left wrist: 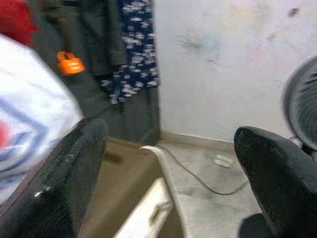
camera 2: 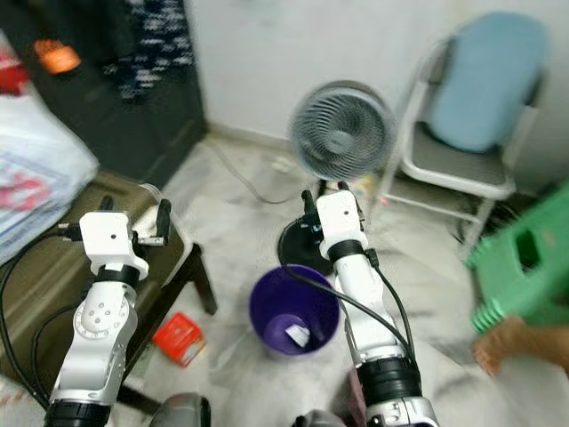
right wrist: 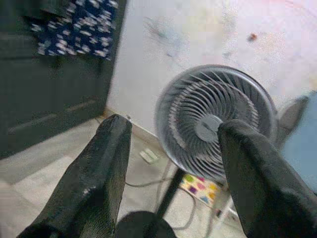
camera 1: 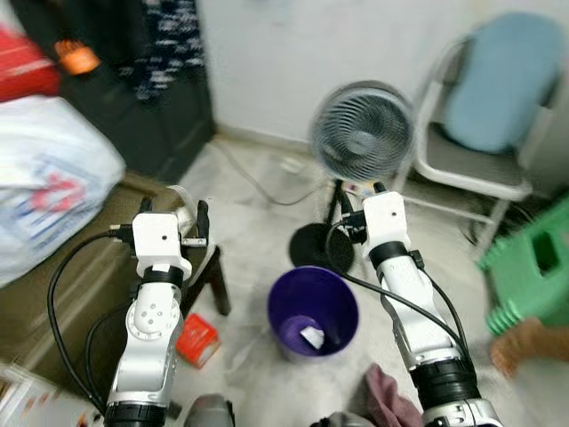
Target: Clean up the room
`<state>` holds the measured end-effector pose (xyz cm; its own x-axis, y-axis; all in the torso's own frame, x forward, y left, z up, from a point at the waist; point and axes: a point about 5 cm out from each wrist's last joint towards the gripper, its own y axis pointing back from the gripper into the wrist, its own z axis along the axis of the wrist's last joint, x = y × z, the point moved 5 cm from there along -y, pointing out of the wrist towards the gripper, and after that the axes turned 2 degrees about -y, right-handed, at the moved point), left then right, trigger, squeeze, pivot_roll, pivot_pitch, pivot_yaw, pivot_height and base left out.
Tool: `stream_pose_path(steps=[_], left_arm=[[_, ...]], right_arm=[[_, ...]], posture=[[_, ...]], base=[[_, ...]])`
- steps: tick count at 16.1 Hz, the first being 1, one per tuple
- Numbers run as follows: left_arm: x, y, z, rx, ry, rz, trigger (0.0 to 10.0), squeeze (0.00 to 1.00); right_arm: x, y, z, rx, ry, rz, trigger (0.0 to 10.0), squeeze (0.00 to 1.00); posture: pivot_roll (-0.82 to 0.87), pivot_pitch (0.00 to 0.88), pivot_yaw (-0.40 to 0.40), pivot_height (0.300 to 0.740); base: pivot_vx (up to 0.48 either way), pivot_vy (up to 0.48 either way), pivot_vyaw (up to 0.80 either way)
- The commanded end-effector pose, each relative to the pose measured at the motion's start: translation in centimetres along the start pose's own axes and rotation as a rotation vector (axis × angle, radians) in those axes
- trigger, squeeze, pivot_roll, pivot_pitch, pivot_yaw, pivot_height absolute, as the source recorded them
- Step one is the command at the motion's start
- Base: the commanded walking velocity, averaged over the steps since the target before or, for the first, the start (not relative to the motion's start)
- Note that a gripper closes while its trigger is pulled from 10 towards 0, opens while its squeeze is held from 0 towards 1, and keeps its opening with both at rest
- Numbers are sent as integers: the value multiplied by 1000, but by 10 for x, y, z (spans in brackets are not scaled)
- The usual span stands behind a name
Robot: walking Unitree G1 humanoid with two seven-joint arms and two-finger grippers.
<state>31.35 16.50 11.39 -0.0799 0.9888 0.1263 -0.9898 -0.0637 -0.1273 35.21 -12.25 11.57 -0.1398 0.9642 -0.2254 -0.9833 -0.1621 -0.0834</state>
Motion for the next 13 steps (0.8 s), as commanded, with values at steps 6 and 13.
stream_pose_path(steps=[6,13], left_arm=[[0,6,4,-5,-27,-1,10000,0],[-2,13,3,14,-26,-18,10000,0]], right_arm=[[7,0,7,-23,32,34,10000,0],[8,7,4,-6,23,39,10000,0]], posture=[[-63,3,-15,740],[-57,32,-22,740]], base=[[0,0,800],[0,0,800]])
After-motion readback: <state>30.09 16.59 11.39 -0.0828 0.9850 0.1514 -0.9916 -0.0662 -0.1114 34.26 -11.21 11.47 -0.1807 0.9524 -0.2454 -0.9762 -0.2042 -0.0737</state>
